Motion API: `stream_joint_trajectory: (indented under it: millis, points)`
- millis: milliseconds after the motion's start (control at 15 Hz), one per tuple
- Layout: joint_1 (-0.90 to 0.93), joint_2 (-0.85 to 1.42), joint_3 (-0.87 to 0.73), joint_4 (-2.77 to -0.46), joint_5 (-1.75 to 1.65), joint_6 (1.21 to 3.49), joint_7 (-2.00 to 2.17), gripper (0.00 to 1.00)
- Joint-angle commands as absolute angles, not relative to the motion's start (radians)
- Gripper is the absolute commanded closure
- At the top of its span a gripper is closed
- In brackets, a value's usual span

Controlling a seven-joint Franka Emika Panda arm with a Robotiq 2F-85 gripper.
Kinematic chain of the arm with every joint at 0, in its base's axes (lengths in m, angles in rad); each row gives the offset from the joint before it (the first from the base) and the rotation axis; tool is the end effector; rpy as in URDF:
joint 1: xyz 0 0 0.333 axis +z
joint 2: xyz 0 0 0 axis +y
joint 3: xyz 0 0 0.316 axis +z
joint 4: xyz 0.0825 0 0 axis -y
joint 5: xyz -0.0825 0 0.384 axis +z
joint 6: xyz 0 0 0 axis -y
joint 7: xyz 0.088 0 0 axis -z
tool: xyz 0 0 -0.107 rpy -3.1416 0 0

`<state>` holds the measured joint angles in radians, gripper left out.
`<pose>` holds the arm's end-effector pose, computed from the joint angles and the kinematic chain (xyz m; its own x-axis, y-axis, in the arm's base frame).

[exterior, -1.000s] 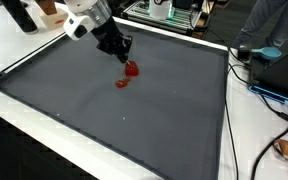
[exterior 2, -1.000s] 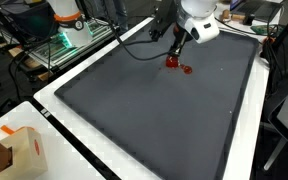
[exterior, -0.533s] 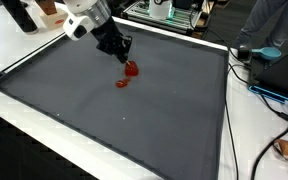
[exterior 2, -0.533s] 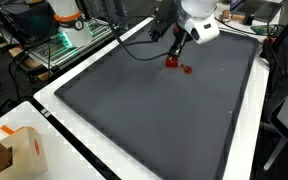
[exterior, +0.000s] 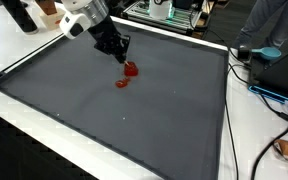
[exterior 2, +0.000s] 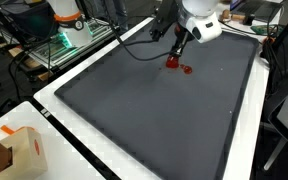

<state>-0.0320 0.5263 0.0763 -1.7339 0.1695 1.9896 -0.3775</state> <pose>0.6349 0.0349 0.2595 0.9211 0.3386 -0.1919 0.2859 -0.9232 -0.2568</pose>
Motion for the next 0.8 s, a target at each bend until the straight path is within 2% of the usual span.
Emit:
stream_joint_trajectory:
  millis: [0, 733]
  points:
    - [-0.052, 0.508, 0.09, -1.728, 0.177, 1.983, -0.393, 0.97]
    - [-0.06, 0.417, 0.088, -1.714, 0.187, 1.966, -0.408, 0.97]
